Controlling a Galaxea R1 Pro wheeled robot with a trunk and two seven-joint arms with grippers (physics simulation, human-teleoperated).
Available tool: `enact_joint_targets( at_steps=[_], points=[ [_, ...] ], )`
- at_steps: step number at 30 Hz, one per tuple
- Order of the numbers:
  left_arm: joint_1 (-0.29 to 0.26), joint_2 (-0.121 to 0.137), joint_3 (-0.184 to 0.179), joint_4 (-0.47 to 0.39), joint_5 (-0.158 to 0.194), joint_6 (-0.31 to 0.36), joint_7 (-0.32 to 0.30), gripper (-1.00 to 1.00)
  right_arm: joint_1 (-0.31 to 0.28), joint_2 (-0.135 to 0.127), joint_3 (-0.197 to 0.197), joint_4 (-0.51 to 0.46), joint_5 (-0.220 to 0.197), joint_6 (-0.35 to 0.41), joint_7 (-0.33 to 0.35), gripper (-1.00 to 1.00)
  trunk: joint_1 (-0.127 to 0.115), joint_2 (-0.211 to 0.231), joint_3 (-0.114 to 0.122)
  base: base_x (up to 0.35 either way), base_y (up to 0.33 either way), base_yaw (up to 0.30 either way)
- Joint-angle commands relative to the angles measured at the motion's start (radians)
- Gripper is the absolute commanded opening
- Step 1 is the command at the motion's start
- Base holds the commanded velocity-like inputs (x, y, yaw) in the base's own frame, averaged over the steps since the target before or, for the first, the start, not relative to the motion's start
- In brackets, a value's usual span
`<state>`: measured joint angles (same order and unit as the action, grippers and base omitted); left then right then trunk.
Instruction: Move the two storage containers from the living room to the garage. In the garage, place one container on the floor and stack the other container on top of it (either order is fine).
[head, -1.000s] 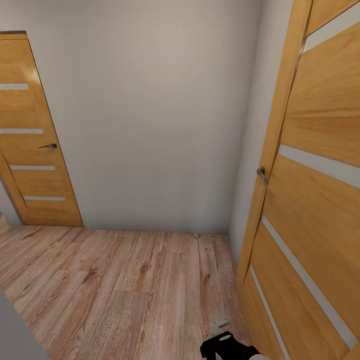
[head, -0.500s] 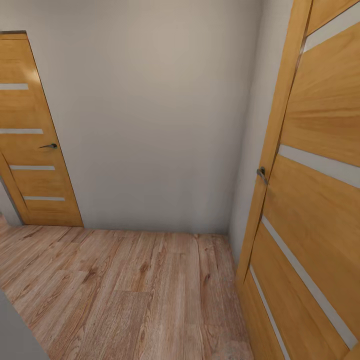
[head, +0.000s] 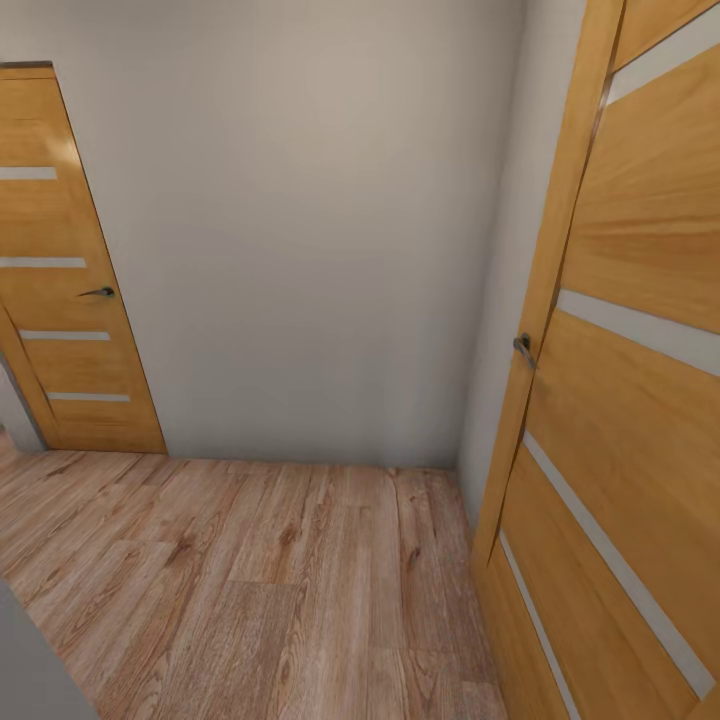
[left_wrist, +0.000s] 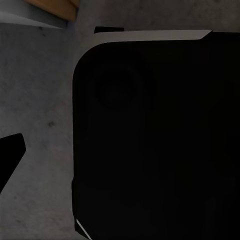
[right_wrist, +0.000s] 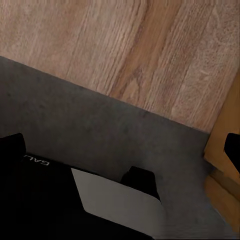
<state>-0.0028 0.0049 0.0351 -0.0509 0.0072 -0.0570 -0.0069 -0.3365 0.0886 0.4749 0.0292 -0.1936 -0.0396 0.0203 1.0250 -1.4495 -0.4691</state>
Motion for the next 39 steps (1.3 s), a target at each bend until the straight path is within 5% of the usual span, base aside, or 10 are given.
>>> enact_joint_targets(
  at_steps=[1, 20, 31, 39],
  points=[
    [0.000, 0.000, 0.003, 0.000, 0.001, -0.003, -0.001, 1.00, 0.003, 0.000, 0.008, 0.003, -0.010, -0.008, 0.002, 1.00, 0.000, -0.001, -0.001, 0.000, 0.000, 0.000],
    [0.000, 0.000, 0.003, 0.000, 0.001, -0.003, -0.001, 1.00, 0.045, -0.042, 0.008, 0.003, -0.012, -0.039, 0.016, 1.00, 0.000, -0.001, -0.001, 0.000, 0.000, 0.000],
    [0.000, 0.000, 0.003, 0.000, 0.000, -0.003, -0.001, 1.00, 0.103, -0.089, 0.008, 0.003, -0.012, -0.097, 0.113, 1.00, 0.000, -0.001, -0.001, 0.000, 0.000, 0.000],
    [0.000, 0.000, 0.004, 0.000, 0.000, -0.003, -0.001, 1.00, 0.118, -0.090, 0.008, 0.003, -0.015, -0.104, 0.184, 1.00, 0.000, -0.001, -0.001, 0.000, 0.000, 0.000]
  ],
)
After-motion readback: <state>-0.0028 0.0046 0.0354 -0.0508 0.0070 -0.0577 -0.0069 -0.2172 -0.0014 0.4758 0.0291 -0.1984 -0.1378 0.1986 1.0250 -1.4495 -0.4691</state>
